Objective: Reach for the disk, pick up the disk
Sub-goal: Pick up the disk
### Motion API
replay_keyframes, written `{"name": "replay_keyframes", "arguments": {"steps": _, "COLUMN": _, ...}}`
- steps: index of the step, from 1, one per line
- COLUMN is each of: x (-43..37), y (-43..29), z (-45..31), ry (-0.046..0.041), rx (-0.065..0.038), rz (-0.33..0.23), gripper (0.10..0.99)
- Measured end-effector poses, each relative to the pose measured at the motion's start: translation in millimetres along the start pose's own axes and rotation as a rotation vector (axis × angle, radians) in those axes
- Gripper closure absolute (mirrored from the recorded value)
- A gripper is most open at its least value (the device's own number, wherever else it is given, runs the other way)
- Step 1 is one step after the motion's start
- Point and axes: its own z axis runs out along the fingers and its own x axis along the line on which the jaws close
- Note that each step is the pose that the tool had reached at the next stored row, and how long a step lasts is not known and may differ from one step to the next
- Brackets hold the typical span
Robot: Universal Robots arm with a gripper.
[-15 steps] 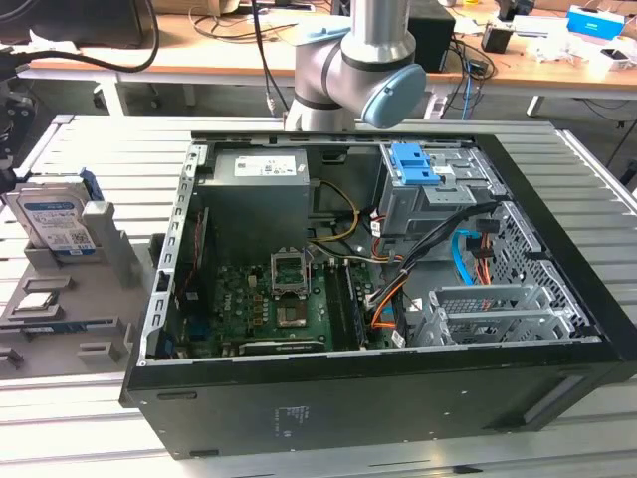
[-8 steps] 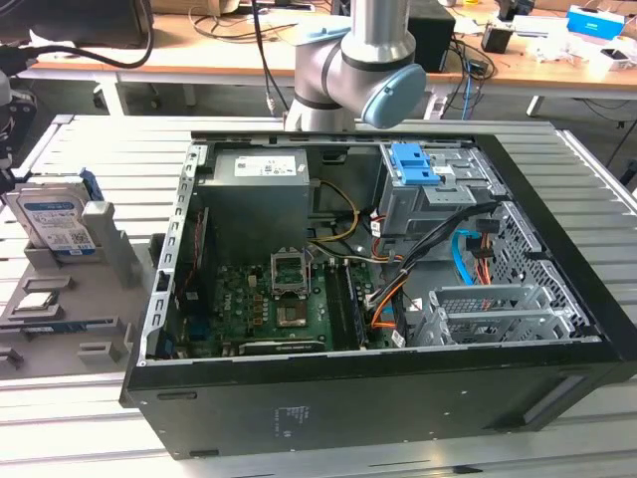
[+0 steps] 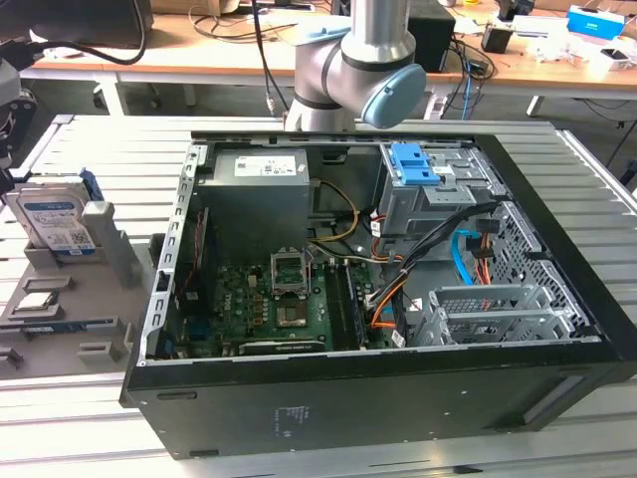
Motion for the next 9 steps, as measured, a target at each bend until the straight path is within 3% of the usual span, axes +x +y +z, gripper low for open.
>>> {"name": "replay_keyframes", "arguments": {"steps": 9, "x": 0.0, "y": 0.0, "z": 0.0, "ry": 0.0082, "rx": 0.0, "rz": -0.211, "gripper": 0.98}}
